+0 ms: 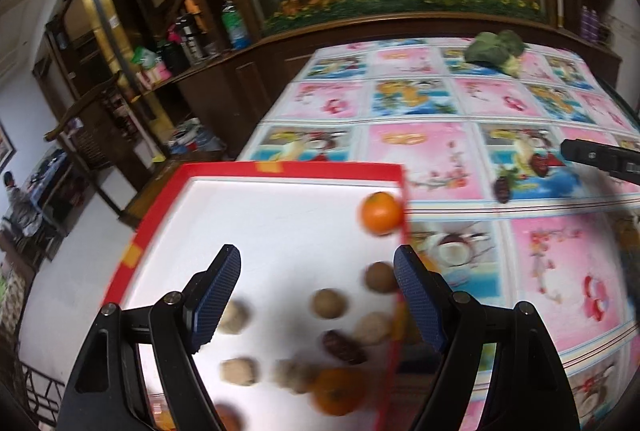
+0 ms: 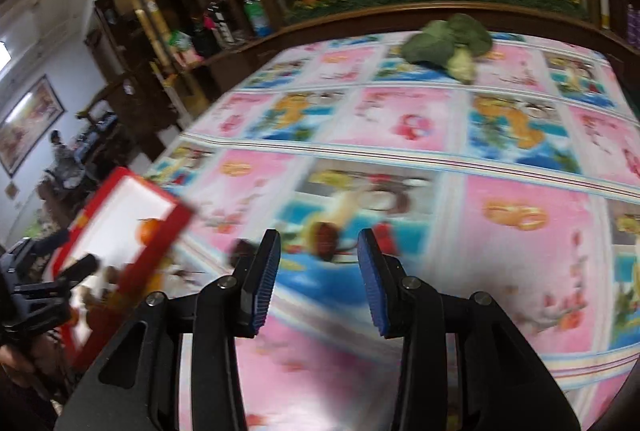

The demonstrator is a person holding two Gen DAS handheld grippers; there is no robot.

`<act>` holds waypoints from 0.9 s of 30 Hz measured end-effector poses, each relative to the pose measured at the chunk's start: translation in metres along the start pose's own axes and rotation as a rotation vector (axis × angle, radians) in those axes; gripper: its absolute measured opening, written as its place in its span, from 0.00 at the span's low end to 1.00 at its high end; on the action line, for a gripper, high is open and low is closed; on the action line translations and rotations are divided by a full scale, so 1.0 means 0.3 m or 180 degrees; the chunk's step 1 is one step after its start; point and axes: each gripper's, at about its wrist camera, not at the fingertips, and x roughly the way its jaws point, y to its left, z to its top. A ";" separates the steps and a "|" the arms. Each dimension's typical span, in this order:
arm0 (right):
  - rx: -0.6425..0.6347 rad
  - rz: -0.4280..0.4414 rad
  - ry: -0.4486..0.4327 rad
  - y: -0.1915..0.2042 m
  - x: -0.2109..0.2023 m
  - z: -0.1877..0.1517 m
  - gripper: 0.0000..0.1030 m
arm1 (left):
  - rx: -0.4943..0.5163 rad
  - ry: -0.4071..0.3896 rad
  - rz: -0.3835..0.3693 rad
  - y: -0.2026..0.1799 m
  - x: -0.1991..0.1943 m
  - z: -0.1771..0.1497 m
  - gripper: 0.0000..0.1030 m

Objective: Organize fruits
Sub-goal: 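Move both tools back over the tablecloth toward a dark red date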

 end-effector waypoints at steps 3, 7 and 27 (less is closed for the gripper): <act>0.0104 0.0029 0.0074 -0.033 0.026 0.019 0.41 | 0.0087 -0.0009 -0.0140 -0.064 0.000 0.012 0.77; -0.0122 0.0038 0.0099 0.029 0.054 0.022 0.41 | 0.0219 -0.0002 -0.0265 -0.139 0.002 0.022 0.77; -0.0180 -0.0387 0.0341 0.026 0.090 0.080 0.19 | 0.0408 0.0295 -0.0777 -0.339 0.065 0.096 0.77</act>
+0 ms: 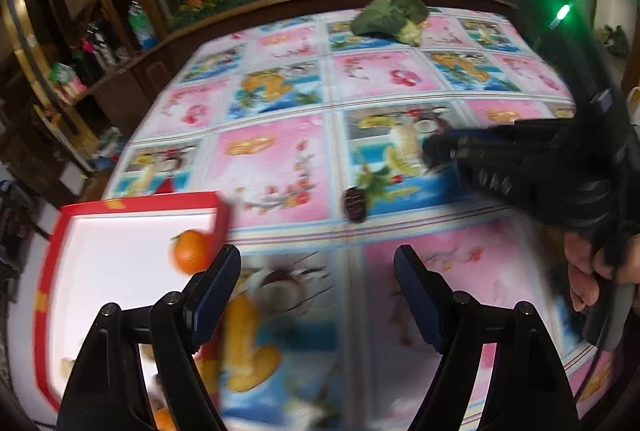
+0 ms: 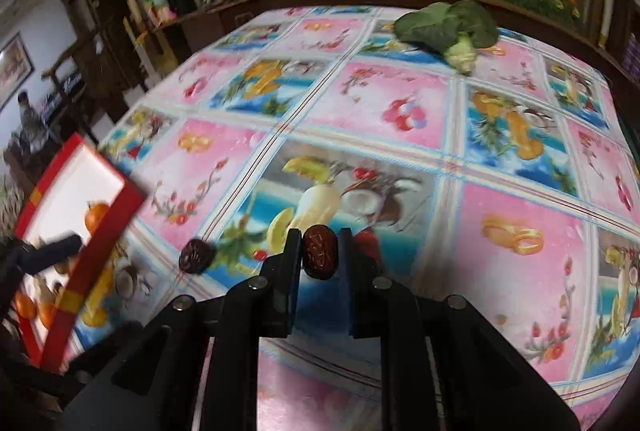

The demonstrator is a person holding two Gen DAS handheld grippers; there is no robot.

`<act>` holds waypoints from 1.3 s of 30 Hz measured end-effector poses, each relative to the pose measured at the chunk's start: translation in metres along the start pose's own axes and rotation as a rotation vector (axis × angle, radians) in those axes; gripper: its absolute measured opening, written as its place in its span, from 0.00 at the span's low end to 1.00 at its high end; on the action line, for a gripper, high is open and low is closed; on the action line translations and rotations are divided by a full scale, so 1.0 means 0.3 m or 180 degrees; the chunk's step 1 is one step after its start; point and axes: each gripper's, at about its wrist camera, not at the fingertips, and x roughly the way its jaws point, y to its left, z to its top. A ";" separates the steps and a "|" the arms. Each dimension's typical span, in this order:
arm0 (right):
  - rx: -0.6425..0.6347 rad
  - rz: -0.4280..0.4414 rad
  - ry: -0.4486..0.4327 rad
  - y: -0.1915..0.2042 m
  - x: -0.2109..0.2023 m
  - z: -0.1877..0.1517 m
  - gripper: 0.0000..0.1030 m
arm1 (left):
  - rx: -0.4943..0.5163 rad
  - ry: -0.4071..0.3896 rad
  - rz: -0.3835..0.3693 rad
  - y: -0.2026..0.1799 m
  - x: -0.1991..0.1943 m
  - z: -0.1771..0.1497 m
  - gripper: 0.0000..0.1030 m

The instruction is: Organize fruits

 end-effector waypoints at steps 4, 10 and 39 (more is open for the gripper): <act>0.0347 0.0047 -0.0136 -0.090 -0.060 0.020 0.19 | -0.0031 0.0093 -0.0067 -0.017 0.060 0.037 0.77; 0.0677 0.0153 -0.0085 -0.159 -0.064 0.022 0.19 | -0.0150 0.0269 -0.0077 -0.014 0.146 0.058 0.69; 0.0694 0.0474 -0.0339 -0.121 -0.142 0.006 0.19 | 0.0021 -0.0392 0.0005 -0.078 -0.037 0.051 0.16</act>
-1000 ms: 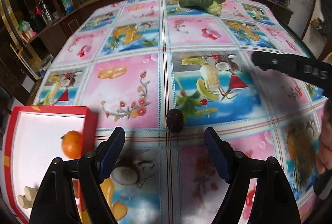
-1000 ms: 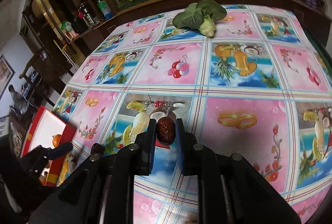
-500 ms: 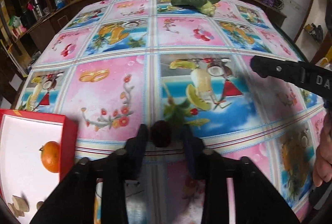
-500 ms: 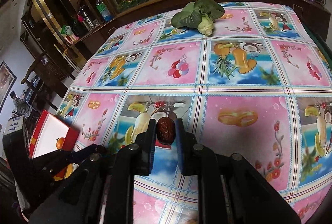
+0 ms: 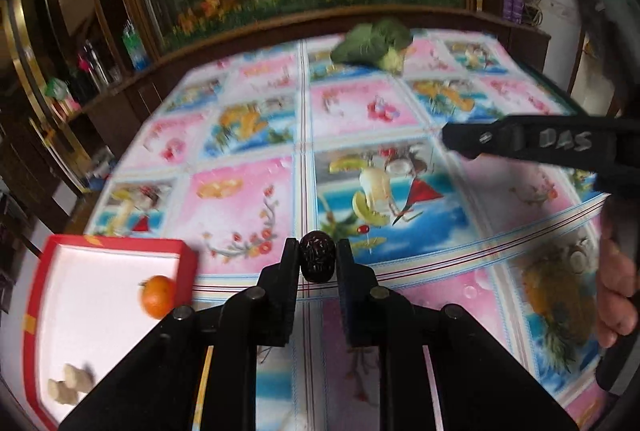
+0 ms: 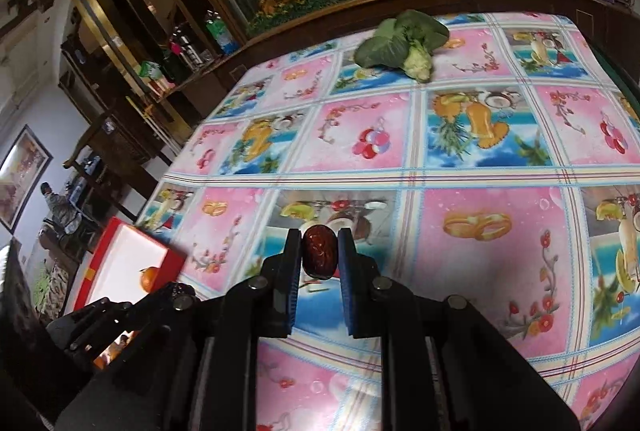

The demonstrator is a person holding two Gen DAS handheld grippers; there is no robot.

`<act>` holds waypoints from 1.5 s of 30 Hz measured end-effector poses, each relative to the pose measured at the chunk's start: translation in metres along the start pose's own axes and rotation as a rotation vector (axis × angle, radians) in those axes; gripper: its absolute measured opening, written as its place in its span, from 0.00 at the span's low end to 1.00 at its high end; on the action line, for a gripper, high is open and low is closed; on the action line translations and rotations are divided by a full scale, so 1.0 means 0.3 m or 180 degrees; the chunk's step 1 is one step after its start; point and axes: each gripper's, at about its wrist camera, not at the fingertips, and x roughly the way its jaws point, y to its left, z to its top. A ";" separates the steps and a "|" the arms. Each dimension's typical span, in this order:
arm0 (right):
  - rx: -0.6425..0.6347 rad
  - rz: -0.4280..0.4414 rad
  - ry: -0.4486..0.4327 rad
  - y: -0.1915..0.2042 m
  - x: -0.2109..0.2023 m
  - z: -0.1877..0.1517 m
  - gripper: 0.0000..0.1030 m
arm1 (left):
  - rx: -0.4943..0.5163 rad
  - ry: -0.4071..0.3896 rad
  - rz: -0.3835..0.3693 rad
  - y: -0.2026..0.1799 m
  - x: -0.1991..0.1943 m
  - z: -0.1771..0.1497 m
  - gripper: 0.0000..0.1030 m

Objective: Organize fruits
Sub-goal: 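Carry the date in the right tool over the tray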

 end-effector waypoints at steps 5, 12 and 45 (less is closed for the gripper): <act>-0.0229 0.0234 -0.0277 0.087 -0.053 -0.028 0.19 | -0.0139 -0.0201 -0.0203 0.042 -0.123 -0.034 0.16; -0.0653 0.0498 -0.0371 0.254 -0.040 -0.104 0.19 | -0.0518 -0.0355 0.0079 0.270 -0.250 -0.144 0.16; -0.1284 0.1125 0.0609 0.807 0.267 -0.408 0.20 | -0.1194 -0.0038 0.1056 0.717 -0.240 -0.405 0.16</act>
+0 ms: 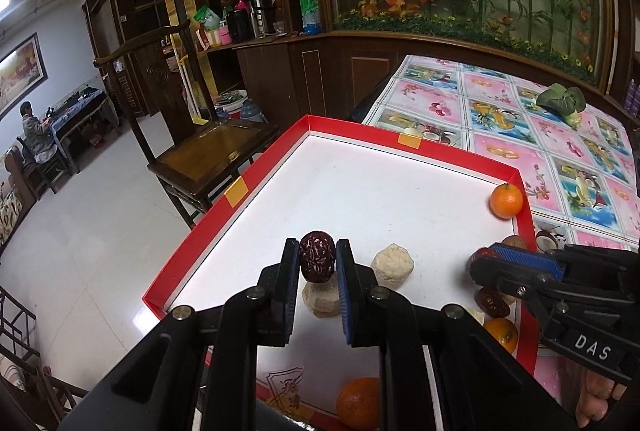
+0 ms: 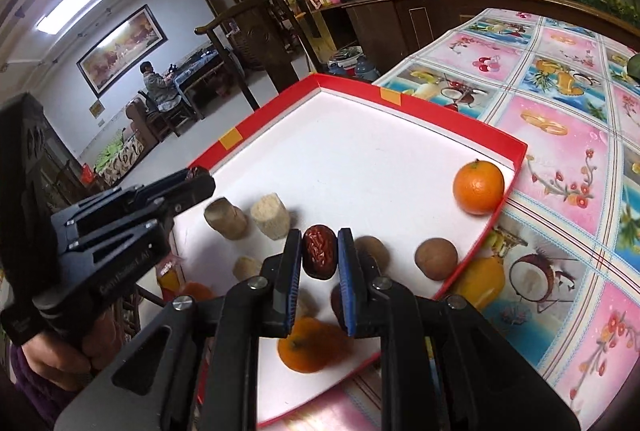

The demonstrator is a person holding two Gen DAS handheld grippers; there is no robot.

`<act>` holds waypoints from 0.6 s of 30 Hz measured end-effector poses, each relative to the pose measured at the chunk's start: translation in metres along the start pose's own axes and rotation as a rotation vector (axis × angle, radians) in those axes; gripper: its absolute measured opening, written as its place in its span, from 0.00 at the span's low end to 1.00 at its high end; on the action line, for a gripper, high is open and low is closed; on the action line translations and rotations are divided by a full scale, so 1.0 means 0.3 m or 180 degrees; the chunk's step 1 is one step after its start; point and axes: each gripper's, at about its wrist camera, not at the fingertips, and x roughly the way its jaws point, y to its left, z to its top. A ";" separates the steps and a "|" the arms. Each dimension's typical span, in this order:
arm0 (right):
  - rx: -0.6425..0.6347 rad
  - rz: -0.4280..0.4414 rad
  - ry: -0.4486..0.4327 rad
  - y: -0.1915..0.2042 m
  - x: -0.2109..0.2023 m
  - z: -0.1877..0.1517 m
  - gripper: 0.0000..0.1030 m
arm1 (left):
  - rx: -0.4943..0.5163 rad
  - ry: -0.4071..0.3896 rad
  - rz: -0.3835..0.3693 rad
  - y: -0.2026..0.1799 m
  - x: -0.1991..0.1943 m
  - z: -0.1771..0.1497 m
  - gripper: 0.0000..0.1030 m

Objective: Organize fruits
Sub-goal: 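Carry the date in the right tool over the tray, then lower the date into the tray and open the right tool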

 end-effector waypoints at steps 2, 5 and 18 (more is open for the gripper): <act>-0.0007 0.0017 0.0016 0.001 -0.004 -0.009 0.20 | -0.0008 0.0024 0.0004 -0.005 0.005 -0.005 0.16; -0.0004 0.0053 0.0016 0.007 -0.010 -0.012 0.20 | 0.0012 0.0046 0.0014 -0.012 0.009 -0.010 0.16; 0.0040 0.0028 0.0074 0.003 -0.004 -0.021 0.20 | 0.0062 0.0108 0.0035 -0.033 0.004 -0.032 0.17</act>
